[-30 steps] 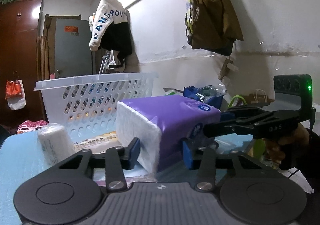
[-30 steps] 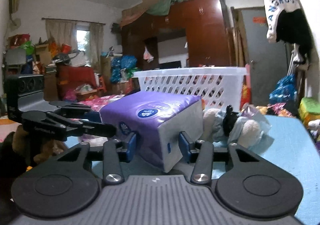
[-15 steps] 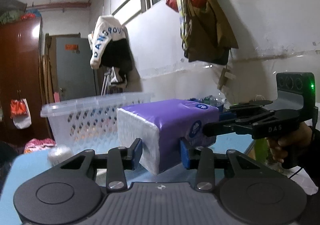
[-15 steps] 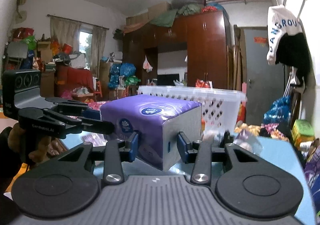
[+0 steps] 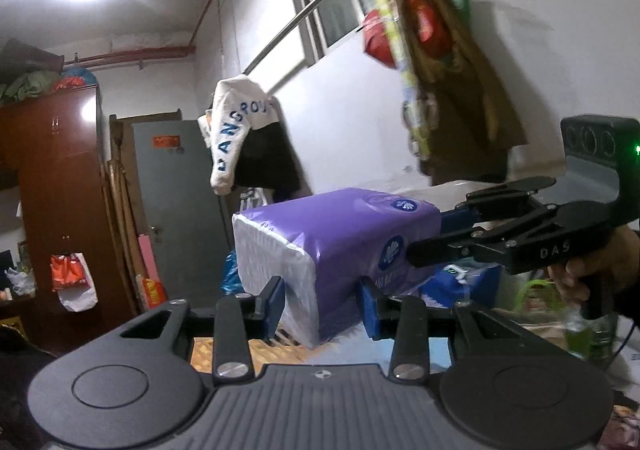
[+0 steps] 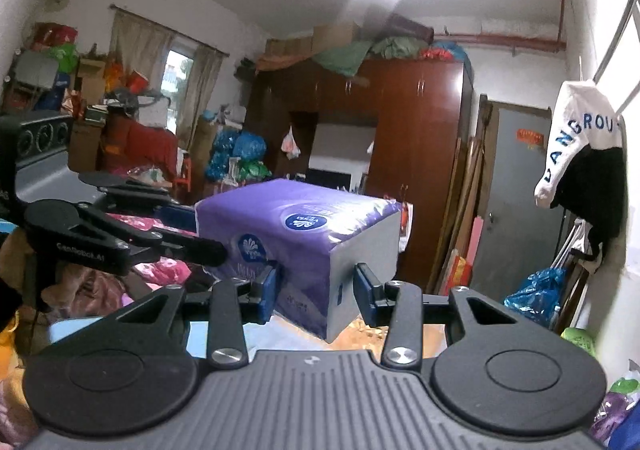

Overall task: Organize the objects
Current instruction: 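Lift the tissue pack over the white basket and open both grippers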

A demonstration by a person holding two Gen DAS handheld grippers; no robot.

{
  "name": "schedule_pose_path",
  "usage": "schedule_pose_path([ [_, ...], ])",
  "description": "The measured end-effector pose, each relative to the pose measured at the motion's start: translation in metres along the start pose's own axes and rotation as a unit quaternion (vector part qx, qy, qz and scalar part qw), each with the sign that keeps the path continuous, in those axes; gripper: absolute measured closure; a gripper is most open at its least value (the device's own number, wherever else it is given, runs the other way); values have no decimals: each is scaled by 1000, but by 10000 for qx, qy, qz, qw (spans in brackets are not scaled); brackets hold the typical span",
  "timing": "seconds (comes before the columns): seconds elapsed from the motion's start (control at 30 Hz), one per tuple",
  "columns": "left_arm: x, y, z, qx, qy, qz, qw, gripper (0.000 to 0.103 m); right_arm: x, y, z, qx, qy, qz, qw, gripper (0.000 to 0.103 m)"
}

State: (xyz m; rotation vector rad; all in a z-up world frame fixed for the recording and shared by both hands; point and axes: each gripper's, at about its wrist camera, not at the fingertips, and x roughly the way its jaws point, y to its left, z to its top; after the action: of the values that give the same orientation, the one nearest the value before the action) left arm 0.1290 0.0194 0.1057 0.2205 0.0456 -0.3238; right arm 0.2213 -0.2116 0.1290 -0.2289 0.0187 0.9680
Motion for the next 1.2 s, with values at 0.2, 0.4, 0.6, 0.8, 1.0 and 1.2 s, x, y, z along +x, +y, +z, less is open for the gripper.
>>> schedule_pose_path([
  [0.2,64,45,-12,-377,544,-9,9978,60,72,-28,-17,330,674,26,9972,59],
  [0.4,103,61,-36,-572,1164,116,9915,60,113,-30,-36,398,1257,-5,9913,59],
  [0.6,116,67,-36,-528,1506,245,9869,59,123,-25,-37,306,1606,-57,9865,59],
  [0.8,129,71,-42,-552,1997,286,9779,56,119,-24,-41,194,1838,-80,9827,59],
  [1.0,136,74,-52,-684,2291,231,9707,54,123,-27,-39,177,2060,-77,9784,59],
  [1.2,135,76,-51,-773,2341,226,9689,45,116,-26,-35,23,2047,-295,9784,35],
])
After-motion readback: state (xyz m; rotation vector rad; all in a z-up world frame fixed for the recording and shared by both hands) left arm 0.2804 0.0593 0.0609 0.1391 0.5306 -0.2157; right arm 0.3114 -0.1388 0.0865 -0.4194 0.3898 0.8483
